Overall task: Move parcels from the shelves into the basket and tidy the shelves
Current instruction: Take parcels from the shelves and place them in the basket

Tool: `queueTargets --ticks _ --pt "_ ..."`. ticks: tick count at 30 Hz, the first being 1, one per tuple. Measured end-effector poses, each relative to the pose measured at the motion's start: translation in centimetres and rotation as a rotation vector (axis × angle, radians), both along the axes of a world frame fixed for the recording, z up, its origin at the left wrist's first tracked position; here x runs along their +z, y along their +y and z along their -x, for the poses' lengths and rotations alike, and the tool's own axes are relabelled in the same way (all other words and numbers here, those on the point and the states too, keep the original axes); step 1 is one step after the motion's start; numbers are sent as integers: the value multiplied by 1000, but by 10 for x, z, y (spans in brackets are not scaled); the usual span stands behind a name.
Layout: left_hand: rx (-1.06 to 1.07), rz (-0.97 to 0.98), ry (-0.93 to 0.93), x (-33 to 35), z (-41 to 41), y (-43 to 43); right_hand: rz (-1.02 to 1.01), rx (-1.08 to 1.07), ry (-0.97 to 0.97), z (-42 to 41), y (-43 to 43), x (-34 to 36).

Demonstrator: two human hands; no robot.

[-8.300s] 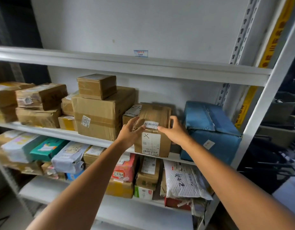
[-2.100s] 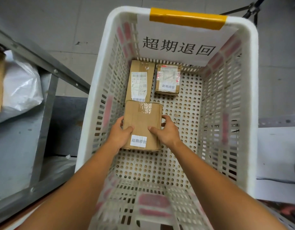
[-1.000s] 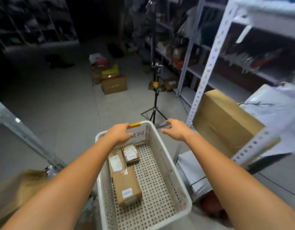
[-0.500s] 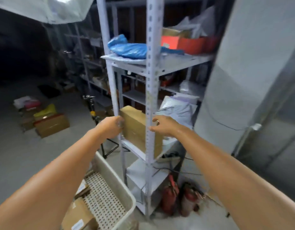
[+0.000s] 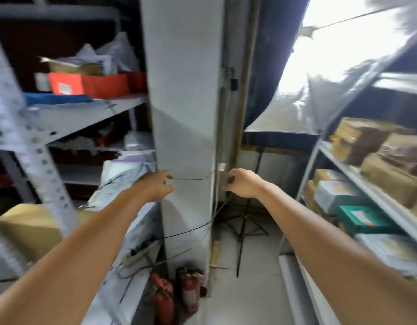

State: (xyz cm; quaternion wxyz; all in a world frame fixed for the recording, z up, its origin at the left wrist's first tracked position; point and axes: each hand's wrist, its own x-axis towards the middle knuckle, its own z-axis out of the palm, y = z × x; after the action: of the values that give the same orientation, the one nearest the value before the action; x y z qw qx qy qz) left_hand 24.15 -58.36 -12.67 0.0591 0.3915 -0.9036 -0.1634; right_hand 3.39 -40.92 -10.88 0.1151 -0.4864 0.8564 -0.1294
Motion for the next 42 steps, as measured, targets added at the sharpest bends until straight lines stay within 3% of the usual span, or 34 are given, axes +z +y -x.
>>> queueTargets --ticks 8,15,32,42 --pt "-405 -1 10 1 135 1 27 -443 -16 51 74 3" --pt "-670 12 18 -10 204 43 -8 -749 3 39 157 -2" --pt "-1236 0 104 -1 271 347 141 -1312 42 -14 430 10" --pt "-1341 -219 169 -5 272 515 263 -1455 109 0 554 7"
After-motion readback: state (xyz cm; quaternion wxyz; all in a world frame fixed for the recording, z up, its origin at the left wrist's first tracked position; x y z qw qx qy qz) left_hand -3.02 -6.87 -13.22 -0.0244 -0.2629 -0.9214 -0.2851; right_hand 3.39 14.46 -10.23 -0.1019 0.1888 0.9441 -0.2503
